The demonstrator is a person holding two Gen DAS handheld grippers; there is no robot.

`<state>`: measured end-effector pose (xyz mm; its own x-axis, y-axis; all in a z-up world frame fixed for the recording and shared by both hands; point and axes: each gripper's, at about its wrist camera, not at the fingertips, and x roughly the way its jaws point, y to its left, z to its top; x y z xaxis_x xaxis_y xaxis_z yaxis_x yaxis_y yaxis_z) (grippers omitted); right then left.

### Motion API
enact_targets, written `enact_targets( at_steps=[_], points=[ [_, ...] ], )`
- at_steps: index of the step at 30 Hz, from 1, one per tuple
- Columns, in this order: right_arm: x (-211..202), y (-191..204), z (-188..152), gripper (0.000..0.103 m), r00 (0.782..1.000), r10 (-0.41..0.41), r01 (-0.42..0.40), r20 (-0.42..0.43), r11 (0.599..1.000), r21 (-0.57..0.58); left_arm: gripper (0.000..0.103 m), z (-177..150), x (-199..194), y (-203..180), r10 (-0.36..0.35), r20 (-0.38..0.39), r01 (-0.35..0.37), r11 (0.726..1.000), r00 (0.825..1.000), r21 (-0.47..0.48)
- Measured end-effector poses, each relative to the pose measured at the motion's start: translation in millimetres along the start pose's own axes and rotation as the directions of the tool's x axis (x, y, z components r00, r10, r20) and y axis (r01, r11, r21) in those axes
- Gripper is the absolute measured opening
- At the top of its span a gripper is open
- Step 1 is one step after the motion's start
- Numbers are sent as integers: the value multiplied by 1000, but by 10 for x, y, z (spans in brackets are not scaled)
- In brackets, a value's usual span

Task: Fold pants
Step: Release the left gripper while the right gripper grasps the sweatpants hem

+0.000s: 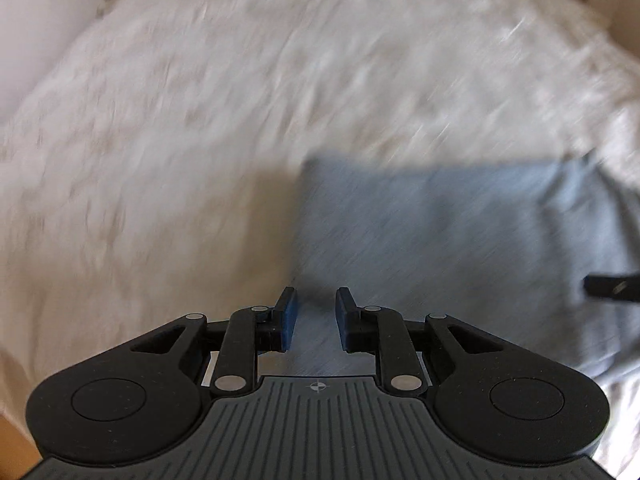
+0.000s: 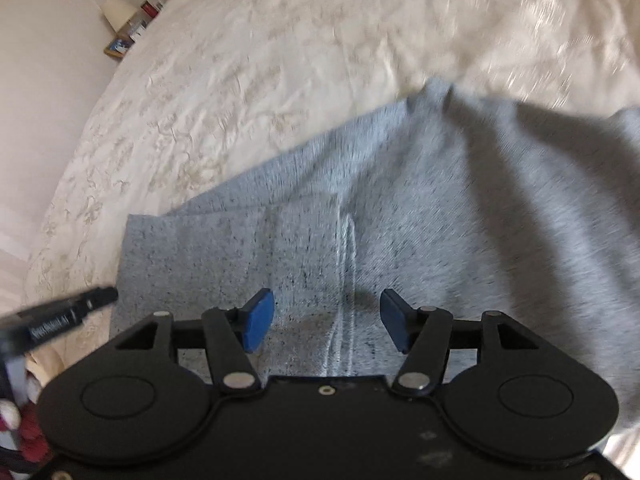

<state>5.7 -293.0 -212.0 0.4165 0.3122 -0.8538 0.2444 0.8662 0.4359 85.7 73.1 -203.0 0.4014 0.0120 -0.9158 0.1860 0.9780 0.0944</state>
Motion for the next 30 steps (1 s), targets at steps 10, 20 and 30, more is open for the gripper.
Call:
enact_targets(
  at_steps=[10, 20, 30],
  points=[
    [260, 189, -16, 15, 999, 15, -15, -50, 1000, -4, 22, -40, 275, 117, -49, -78, 52, 998, 996, 38],
    [-430, 725, 134, 10, 977, -189, 209, 95, 933, -293, 25, 76, -276, 192, -105, 104, 96, 992, 989, 87],
    [71, 445, 160, 9, 941, -336, 335, 38, 910, -244, 25, 197, 260, -69, -135, -28, 137, 978, 991, 160]
  ],
)
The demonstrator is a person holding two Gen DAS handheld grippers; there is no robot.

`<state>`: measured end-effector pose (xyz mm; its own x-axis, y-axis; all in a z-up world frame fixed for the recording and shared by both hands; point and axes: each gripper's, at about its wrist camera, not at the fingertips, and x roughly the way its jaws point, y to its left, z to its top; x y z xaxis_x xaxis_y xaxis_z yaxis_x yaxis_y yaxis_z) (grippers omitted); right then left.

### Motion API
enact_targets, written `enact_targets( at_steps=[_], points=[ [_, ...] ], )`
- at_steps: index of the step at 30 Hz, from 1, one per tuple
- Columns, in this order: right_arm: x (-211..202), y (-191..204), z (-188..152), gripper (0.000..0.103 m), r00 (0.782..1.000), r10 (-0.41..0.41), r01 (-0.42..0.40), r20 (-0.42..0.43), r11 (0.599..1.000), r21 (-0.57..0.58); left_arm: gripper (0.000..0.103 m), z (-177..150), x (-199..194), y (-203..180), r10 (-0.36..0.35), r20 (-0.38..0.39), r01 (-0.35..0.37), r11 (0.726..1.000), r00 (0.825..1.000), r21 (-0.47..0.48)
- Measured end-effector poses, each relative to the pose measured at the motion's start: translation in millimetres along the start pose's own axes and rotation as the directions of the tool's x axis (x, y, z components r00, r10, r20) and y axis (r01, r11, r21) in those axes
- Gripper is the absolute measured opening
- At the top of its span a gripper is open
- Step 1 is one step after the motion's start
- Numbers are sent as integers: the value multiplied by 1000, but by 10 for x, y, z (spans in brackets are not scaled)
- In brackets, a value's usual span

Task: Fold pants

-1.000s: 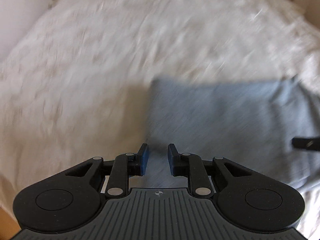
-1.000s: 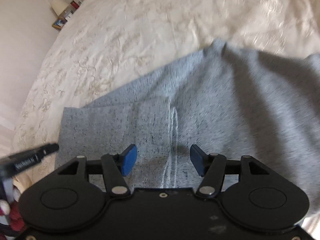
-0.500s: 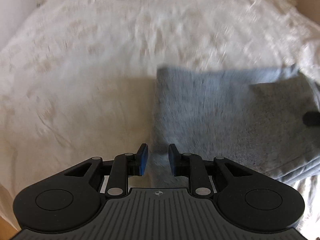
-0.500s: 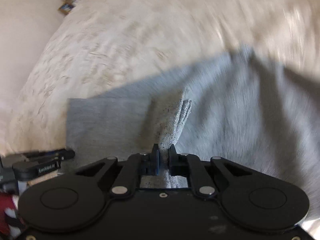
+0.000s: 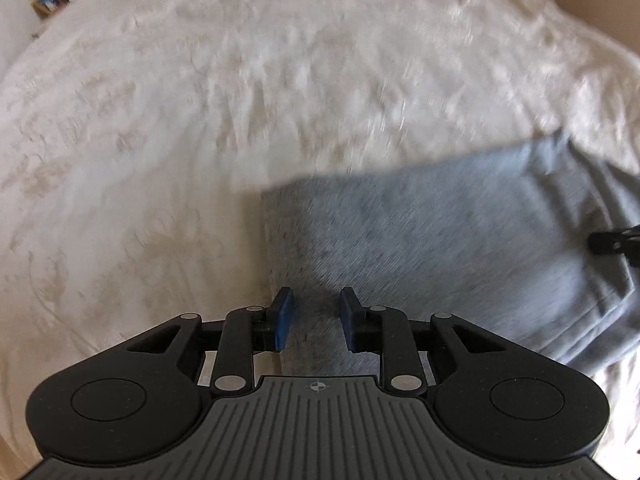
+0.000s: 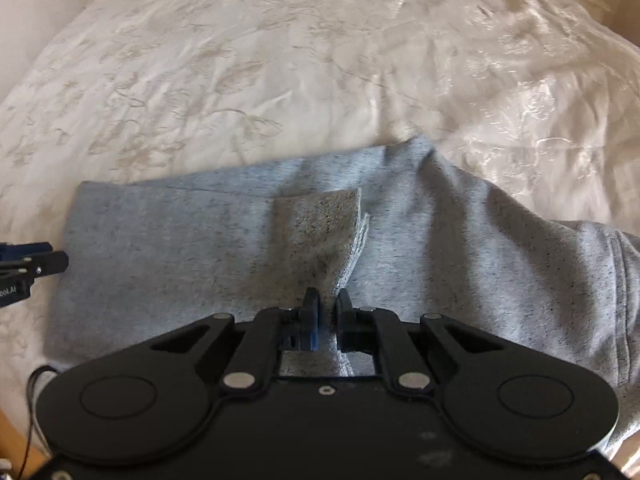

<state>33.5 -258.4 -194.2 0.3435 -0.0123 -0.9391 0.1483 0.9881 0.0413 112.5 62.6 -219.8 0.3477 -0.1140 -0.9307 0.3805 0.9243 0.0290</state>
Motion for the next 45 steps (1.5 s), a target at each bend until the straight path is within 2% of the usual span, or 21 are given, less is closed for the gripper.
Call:
enact_targets(
  at_steps=[1, 2, 5, 7, 8, 9, 11, 13, 14, 15, 17, 21, 26, 30, 33, 36, 38, 40, 43, 45],
  points=[
    [57, -40, -16, 9, 1000, -11, 11, -20, 1000, 7, 27, -8, 122, -3, -7, -54, 9, 1000, 998, 20],
    [126, -54, -35, 9, 999, -18, 19, -43, 1000, 24, 27, -23, 201, -23, -9, -76, 14, 998, 997, 56],
    [121, -74, -27, 13, 998, -26, 29, -49, 997, 64, 27, 25, 149, -71, 5, -71, 3, 992, 997, 122],
    [5, -91, 6, 22, 999, -42, 43, -11, 996, 78, 27, 80, -11, -74, 14, -15, -12, 993, 1000, 119],
    [-68, -97, 13, 35, 999, -51, 50, 16, 995, 82, 27, 104, -96, -73, 17, 23, -20, 993, 1000, 113],
    [-174, -115, 27, 42, 996, -63, 57, 69, 995, 88, 27, 134, -172, -74, 19, 59, -25, 994, 998, 102],
    [-290, -162, 63, 43, 988, -70, 58, 137, 994, 94, 27, 214, -251, -89, 1, 100, -8, 997, 995, 71],
    [-328, -217, 141, 42, 982, -53, 36, 182, 995, 96, 27, 292, -214, -109, -20, 101, 15, 999, 995, 47],
    [-303, -234, 199, 35, 981, -42, 26, 192, 996, 87, 27, 325, -167, -130, -19, 95, 15, 999, 995, 40],
    [-258, -252, 269, 23, 982, -32, 18, 184, 997, 75, 27, 349, -117, -137, -9, 89, 6, 999, 996, 36],
    [-131, -213, 403, 13, 986, -14, 7, 166, 999, 38, 27, 390, 25, -165, 17, 68, -19, 1000, 998, 23],
    [82, -131, 580, 13, 991, 29, -25, 134, 999, -29, 28, 260, 188, -94, 65, -22, -65, 998, 998, 15],
    [545, -94, 728, 13, 999, 39, -38, 38, 998, -45, 29, 164, 147, -88, 80, -13, -80, 996, 997, 31],
    [619, -57, 820, 14, 996, 65, -62, 54, 997, -54, 30, 192, 163, -43, 71, -31, -72, 997, 997, -28],
    [472, -173, 859, 13, 991, 91, -88, 101, 996, -26, 30, 194, 183, -25, 71, -37, -73, 997, 997, -33],
    [276, -387, 812, 14, 988, 27, -37, 155, 998, 60, 30, 197, 184, -26, 72, -38, -73, 997, 997, -29],
    [198, -536, 770, 14, 986, -49, 33, 159, 994, 106, 30, 195, 180, -20, 70, -40, -71, 997, 997, -29],
    [249, -634, 750, 14, 986, -111, 95, 122, 987, 127, 30, 202, 184, -21, 69, -41, -70, 997, 997, -28],
    [476, -777, 747, 13, 990, -132, 124, 50, 982, 142, 30, 216, 219, -50, 70, -41, -71, 997, 997, -16],
    [591, -771, 784, 13, 991, -133, 129, 32, 984, 123, 30, 211, 217, -56, 70, -40, -71, 997, 997, -8]
  ],
)
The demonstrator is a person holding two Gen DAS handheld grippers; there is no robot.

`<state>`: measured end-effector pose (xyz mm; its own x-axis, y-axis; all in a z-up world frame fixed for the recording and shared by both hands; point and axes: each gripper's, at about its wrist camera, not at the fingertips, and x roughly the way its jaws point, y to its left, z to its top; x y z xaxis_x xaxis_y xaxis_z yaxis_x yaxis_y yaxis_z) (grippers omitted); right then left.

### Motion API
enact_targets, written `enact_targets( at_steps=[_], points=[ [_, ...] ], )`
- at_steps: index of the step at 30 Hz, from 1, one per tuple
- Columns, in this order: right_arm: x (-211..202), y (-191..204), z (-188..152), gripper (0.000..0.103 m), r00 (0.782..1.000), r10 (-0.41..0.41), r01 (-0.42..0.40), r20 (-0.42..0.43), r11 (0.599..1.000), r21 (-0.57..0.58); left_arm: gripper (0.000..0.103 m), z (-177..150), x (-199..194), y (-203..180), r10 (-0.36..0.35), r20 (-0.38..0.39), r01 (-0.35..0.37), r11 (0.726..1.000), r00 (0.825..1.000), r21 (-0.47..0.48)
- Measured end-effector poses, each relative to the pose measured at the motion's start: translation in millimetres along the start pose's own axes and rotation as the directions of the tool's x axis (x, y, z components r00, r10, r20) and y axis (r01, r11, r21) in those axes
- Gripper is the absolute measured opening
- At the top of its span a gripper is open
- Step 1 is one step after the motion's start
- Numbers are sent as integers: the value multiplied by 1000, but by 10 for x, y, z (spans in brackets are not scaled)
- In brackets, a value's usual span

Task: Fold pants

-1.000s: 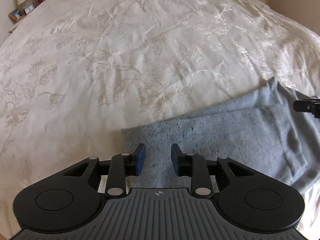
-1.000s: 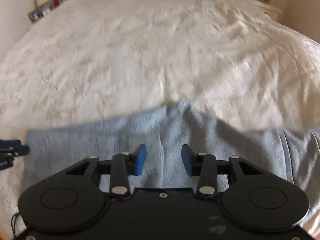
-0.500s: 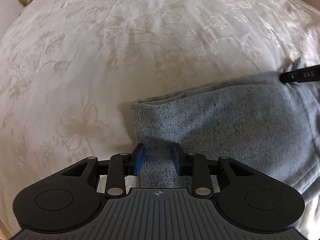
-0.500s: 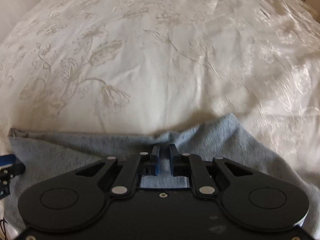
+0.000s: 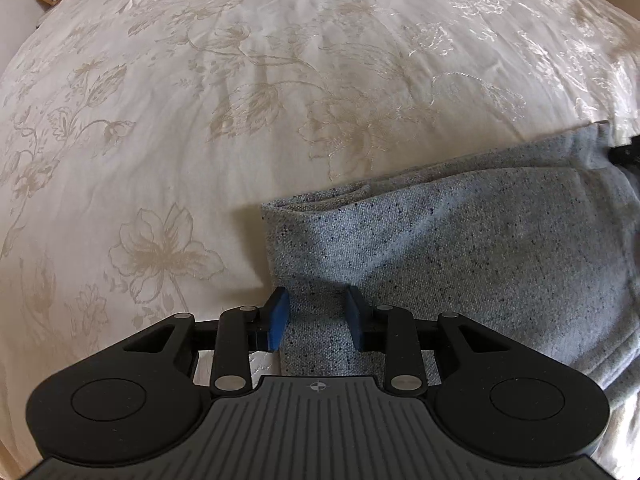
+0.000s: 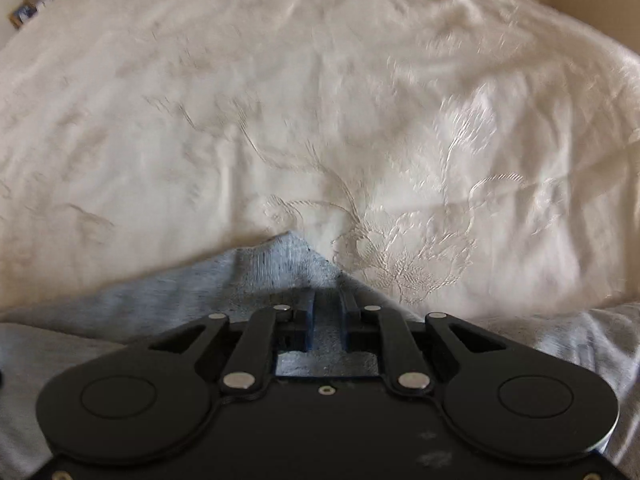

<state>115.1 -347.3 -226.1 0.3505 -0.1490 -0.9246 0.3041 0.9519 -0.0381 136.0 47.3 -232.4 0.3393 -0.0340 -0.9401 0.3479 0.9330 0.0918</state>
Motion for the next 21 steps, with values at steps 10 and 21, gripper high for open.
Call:
enact_targets(
  at_steps=[10, 21],
  points=[
    [-807, -336, -275, 16, 982, -74, 53, 176, 991, 123, 30, -22, -143, 61, -12, 6, 12, 1000, 1000, 9],
    [-1010, -697, -761, 16, 965, -148, 117, 217, 982, 149, 30, -202, -549, 117, -10, 65, 11, 1000, 998, -21]
  ],
)
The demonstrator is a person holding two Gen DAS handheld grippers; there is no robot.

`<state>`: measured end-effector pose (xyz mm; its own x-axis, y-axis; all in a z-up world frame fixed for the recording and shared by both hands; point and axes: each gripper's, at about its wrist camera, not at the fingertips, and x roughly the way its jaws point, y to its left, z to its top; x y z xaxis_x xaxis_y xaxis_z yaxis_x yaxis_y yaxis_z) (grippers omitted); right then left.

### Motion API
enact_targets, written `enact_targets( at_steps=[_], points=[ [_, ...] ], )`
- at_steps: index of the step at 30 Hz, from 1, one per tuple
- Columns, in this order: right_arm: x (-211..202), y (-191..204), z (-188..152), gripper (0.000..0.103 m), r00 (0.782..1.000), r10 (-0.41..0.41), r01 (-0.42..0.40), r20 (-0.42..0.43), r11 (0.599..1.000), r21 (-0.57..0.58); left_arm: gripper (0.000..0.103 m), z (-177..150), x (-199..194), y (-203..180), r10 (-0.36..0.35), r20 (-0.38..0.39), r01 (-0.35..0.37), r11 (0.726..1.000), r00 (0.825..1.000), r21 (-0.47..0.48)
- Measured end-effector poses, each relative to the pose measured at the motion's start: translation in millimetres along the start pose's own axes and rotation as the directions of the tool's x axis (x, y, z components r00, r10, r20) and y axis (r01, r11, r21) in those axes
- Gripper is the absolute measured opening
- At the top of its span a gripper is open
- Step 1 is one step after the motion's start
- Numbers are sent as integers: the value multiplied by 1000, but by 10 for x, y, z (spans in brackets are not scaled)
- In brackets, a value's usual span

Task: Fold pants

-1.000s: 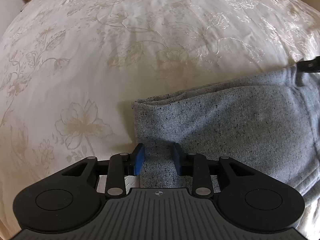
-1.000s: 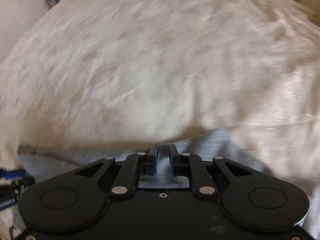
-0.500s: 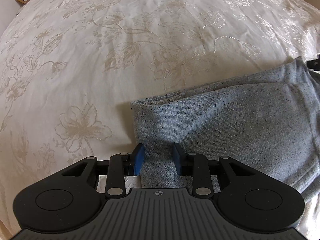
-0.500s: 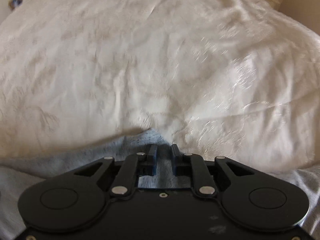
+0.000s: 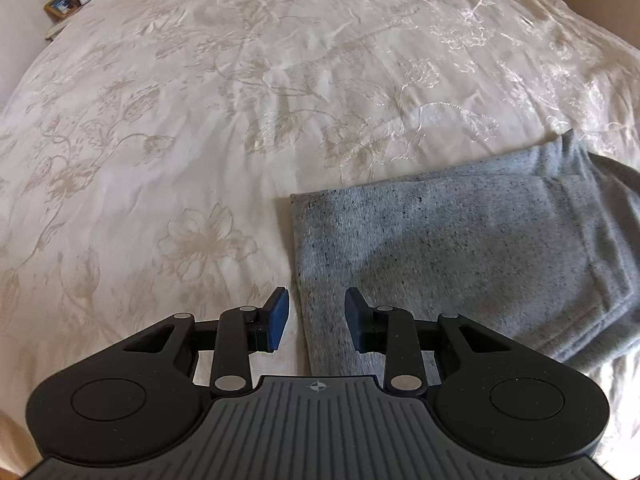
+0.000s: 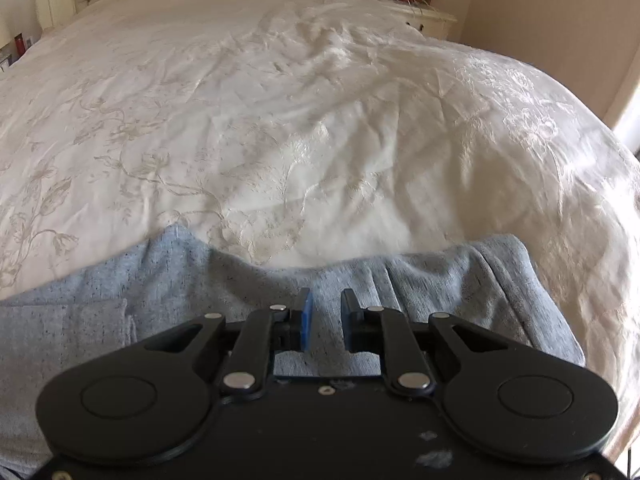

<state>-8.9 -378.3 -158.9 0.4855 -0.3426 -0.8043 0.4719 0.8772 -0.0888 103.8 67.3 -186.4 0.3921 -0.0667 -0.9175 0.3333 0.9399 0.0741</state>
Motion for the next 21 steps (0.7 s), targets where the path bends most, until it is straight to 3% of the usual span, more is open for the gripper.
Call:
enact_targets(
  at_steps=[4, 7, 11, 13, 18, 21],
  points=[
    [422, 114, 103, 16, 996, 16, -19, -84, 999, -35, 30, -22, -46, -34, 9, -9, -9, 1000, 1000, -25],
    [793, 56, 133, 15, 987, 6, -6, -163, 1000, 1, 30, -18, -98, -56, 15, -8, -15, 999, 1000, -30],
    [873, 15, 221, 13, 983, 6, -5, -181, 1000, 7, 30, -3, -151, -94, 0, -1, 0, 1000, 1000, -24],
    [741, 9, 232, 14, 989, 10, -8, -146, 1000, 16, 30, 2, -167, -128, -15, 5, 15, 1000, 1000, -3],
    [72, -38, 61, 39, 999, 18, -16, -28, 996, 84, 30, 2, -170, -246, -76, 14, 75, 993, 997, 87],
    [-183, -51, -195, 53, 999, -6, 11, -41, 991, 132, 30, -2, -178, -330, -118, 20, 114, 983, 993, 145]
  ],
)
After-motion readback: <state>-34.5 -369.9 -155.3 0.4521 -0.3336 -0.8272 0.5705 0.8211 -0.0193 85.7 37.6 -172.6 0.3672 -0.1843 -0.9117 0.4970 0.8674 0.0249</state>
